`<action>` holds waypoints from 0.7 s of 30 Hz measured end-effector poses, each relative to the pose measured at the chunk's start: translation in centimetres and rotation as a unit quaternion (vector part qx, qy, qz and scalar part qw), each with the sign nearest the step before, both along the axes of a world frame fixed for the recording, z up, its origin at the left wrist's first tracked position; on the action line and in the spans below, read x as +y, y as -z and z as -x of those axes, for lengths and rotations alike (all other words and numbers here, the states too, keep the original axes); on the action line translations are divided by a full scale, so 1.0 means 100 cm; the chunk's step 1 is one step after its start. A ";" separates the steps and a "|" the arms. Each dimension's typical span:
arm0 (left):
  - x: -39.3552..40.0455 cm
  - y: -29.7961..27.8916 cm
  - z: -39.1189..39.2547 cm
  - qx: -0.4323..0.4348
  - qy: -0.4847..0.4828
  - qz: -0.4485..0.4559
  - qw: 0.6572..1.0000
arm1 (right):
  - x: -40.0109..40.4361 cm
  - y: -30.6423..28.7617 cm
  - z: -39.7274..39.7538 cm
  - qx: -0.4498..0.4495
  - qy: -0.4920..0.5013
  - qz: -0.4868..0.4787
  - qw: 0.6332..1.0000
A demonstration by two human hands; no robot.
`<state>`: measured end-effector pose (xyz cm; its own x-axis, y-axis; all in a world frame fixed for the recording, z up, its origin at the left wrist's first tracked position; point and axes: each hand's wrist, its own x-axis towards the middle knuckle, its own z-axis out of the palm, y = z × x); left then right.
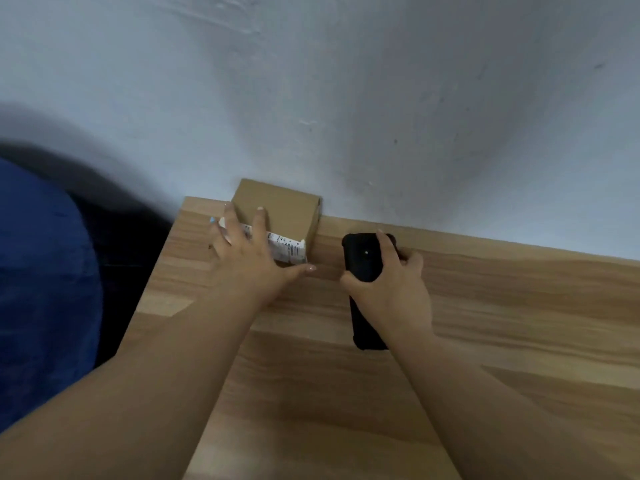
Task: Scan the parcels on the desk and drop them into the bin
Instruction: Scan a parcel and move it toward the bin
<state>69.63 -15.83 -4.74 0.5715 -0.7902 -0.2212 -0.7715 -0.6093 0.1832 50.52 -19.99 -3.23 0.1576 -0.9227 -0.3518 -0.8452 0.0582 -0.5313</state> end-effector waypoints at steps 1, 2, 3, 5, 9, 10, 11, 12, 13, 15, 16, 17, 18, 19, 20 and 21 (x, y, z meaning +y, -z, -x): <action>0.000 0.004 0.000 -0.007 0.000 0.011 1.000 | 0.000 0.003 -0.001 0.002 0.001 -0.001 1.000; 0.000 0.008 -0.001 -0.014 0.004 0.022 1.000 | 0.000 0.006 -0.001 0.004 0.003 -0.003 1.000; 0.001 0.011 -0.002 -0.015 0.007 0.031 0.999 | 0.000 0.009 -0.002 0.004 0.007 -0.006 1.000; 0.000 0.012 -0.006 0.001 0.003 0.046 0.999 | 0.003 0.010 -0.003 -0.001 0.011 -0.010 1.000; -0.003 0.012 -0.005 0.007 -0.006 0.079 0.997 | 0.010 0.009 -0.003 -0.015 0.017 0.001 1.000; -0.003 0.011 -0.004 0.007 -0.008 0.088 0.996 | 0.012 0.008 -0.001 -0.019 0.020 0.002 1.000; -0.002 0.009 -0.002 0.006 -0.010 0.086 0.996 | 0.016 0.005 0.000 -0.023 0.023 0.002 0.999; 0.001 0.007 0.001 0.002 -0.005 0.078 0.997 | 0.019 0.003 0.002 -0.028 0.023 0.004 0.999; 0.004 0.004 0.005 -0.002 0.003 0.068 0.998 | 0.023 0.000 0.005 -0.031 0.021 0.008 0.999; 0.015 -0.002 0.015 -0.008 0.027 0.048 0.998 | 0.030 -0.005 0.012 -0.035 0.020 0.019 0.999; 0.021 -0.004 0.021 -0.013 0.044 0.034 0.998 | 0.033 -0.007 0.016 -0.036 0.024 0.021 0.999; 0.030 -0.006 0.027 -0.023 0.065 0.016 0.997 | 0.036 -0.010 0.021 -0.036 0.028 0.018 0.999; 0.041 -0.010 0.035 -0.038 0.089 -0.006 0.995 | 0.040 -0.013 0.025 -0.034 0.032 0.013 0.999; 0.053 -0.013 0.042 -0.058 0.112 -0.027 0.992 | 0.044 -0.016 0.030 -0.032 0.035 0.010 0.999; 0.064 -0.018 0.050 -0.082 0.135 -0.044 0.986 | 0.049 -0.020 0.036 -0.031 0.036 0.011 0.999; 0.074 -0.024 0.058 -0.105 0.157 -0.059 0.980 | 0.053 -0.024 0.041 -0.029 0.037 0.011 0.999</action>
<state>63.87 -8.41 -2.39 0.3462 -0.9107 -0.2253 -0.9378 -0.3426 -0.0566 46.43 -14.68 -0.78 0.1075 -0.9402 -0.3233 -0.8071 0.1073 -0.5806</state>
